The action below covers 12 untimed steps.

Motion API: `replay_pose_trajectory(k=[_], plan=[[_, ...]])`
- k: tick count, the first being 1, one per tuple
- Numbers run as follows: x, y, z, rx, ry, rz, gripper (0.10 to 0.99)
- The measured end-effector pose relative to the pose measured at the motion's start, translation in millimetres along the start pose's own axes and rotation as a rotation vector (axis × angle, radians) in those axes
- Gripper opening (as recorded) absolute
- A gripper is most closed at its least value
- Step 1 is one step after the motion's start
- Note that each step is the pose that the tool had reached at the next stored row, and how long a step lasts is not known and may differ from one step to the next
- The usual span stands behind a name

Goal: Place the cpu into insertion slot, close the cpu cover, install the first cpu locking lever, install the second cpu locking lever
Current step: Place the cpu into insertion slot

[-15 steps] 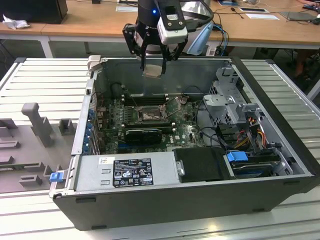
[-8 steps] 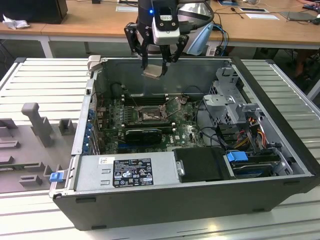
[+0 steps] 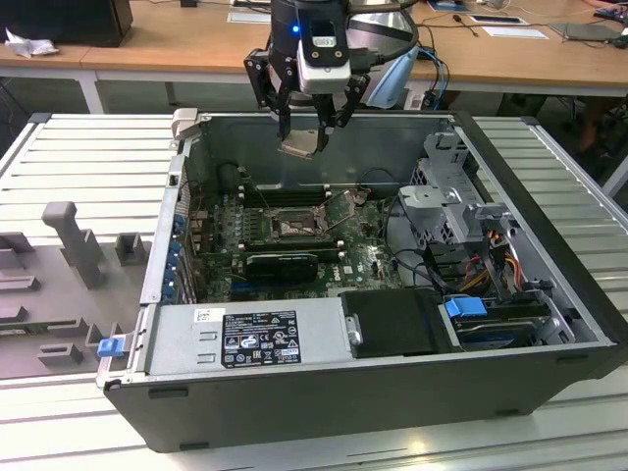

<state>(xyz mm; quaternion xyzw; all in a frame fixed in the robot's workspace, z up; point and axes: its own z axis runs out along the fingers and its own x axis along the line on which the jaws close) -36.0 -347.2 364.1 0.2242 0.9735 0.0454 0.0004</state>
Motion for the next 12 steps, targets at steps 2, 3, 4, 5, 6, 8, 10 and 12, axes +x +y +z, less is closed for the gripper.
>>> replay_pose_trajectory(k=[2,3,4,5,6,8,10,12], plan=[[0.0,0.0,0.2,0.0,-0.0005,0.006,0.529],[0.0,0.0,0.2,0.0,-0.0011,0.012,0.529],[0.0,0.0,0.2,-0.001,-0.0016,0.018,0.529],[0.0,0.0,0.2,-0.001,-0.0027,0.03,0.529],[0.0,0.0,0.2,-0.001,-0.0035,0.038,0.529],[0.0,0.0,0.3,-0.001,-0.0044,0.049,0.529],[0.0,0.0,0.3,-0.001,-0.0054,0.06,0.529],[0.0,0.0,0.3,-0.002,-0.0061,0.069,0.529]])
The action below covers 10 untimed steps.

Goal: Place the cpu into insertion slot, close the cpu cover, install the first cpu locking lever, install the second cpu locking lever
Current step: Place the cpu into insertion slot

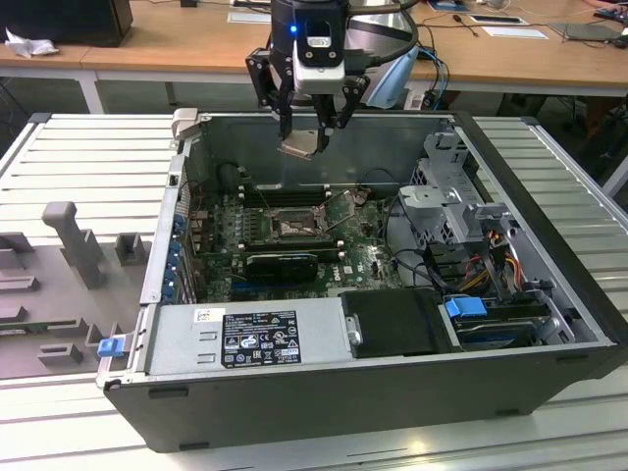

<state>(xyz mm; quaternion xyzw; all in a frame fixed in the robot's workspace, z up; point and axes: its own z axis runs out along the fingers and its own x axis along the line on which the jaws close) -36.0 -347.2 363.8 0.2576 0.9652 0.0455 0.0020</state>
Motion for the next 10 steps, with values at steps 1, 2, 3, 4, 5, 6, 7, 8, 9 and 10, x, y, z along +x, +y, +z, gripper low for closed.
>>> replay_pose_trajectory(k=[1,2,3,4,5,6,7,8,9,10], plan=[[0.0,0.0,0.0,0.0,-0.0005,0.006,0.529],[0.0,0.0,0.0,0.0,-0.0011,0.012,0.529],[0.0,0.0,0.0,0.0,-0.0018,0.021,0.529],[0.0,0.0,0.0,-0.001,-0.0026,0.029,0.529],[0.0,0.0,0.1,-0.001,-0.0033,0.038,0.529],[0.0,0.0,0.1,-0.001,-0.0042,0.048,0.529],[0.0,0.0,0.1,-0.001,-0.0054,0.061,0.529],[0.0,0.0,0.1,-0.001,-0.0061,0.069,0.529],[0.0,0.0,0.1,-0.001,-0.0067,0.075,0.529],[0.0,0.0,0.1,-0.002,-0.0071,0.08,0.529]])
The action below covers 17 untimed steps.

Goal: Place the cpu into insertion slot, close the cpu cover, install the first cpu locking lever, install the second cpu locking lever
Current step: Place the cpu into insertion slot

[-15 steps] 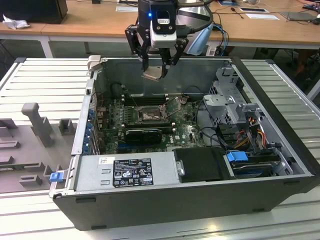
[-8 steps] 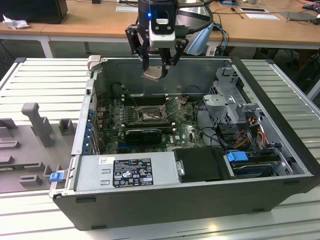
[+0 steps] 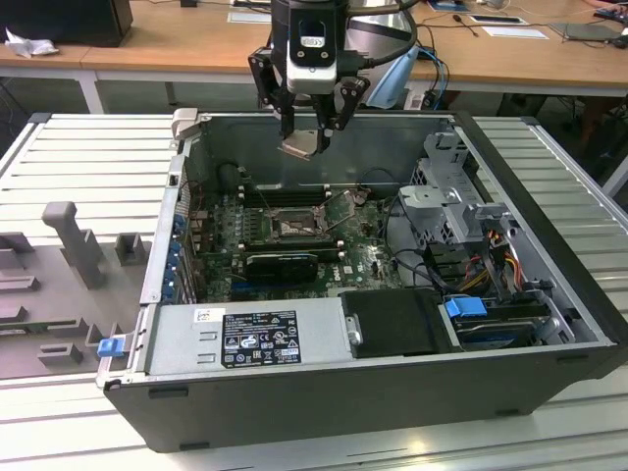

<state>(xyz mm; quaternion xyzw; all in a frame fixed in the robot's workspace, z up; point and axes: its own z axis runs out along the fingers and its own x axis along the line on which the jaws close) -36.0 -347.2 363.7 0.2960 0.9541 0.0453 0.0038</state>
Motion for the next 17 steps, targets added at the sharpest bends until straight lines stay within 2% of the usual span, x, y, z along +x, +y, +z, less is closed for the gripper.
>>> replay_pose_trajectory(k=[8,17], plan=[[0.0,0.0,0.0,-0.001,-0.0047,0.053,0.529],[0.0,0.0,0.9,-0.003,-0.0142,0.16,0.529]])
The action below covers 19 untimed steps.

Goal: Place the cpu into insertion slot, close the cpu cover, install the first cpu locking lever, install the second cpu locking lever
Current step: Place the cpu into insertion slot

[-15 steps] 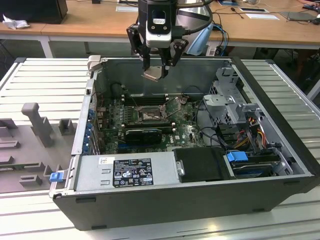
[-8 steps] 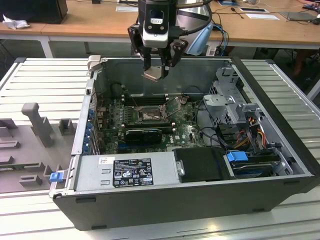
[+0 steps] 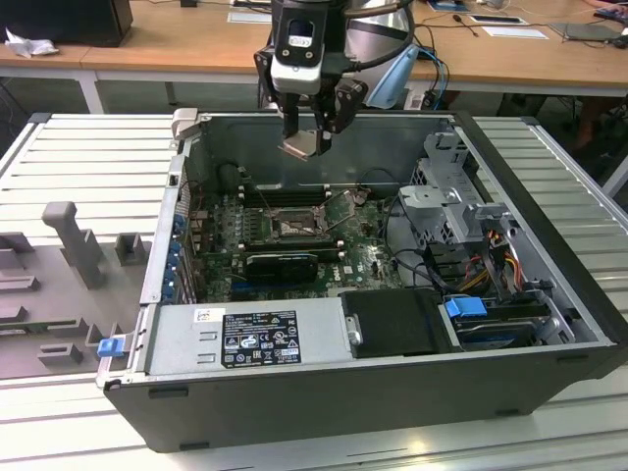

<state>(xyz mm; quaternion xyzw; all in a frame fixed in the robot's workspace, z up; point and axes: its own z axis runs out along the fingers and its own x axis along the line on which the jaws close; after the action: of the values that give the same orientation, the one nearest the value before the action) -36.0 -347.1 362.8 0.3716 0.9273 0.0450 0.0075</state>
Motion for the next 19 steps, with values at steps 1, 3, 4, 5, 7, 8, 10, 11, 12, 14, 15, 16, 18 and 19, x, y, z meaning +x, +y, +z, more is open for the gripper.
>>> replay_pose_trajectory(k=[1,3,4,5,7,8,10,11,12,14,15,16,18,19], plan=[[0.0,-0.1,0.8,0.0,-0.0005,0.003,0.529],[-0.1,-0.3,2.9,0.002,-0.0018,0.004,0.529],[-0.1,-0.4,3.8,0.002,-0.0024,0.004,0.529],[-0.1,-0.5,4.6,0.003,-0.0028,0.004,0.529],[-0.1,-0.6,5.6,0.003,-0.0036,0.006,0.529],[-0.1,-0.6,5.6,0.003,-0.0043,0.012,0.529],[-0.1,-0.6,5.7,0.003,-0.0052,0.024,0.529],[-0.1,-0.6,5.7,0.003,-0.0063,0.036,0.529],[-0.1,-0.6,5.7,0.003,-0.0068,0.042,0.529],[-0.1,-0.6,5.8,0.002,-0.0078,0.054,0.529],[-0.1,-0.6,5.8,0.002,-0.0084,0.06,0.529],[-0.1,-0.6,5.8,0.002,-0.0089,0.066,0.529],[-0.1,-0.6,5.8,0.002,-0.0105,0.085,0.529],[-0.1,-0.6,5.8,0.002,-0.0115,0.095,0.529]])
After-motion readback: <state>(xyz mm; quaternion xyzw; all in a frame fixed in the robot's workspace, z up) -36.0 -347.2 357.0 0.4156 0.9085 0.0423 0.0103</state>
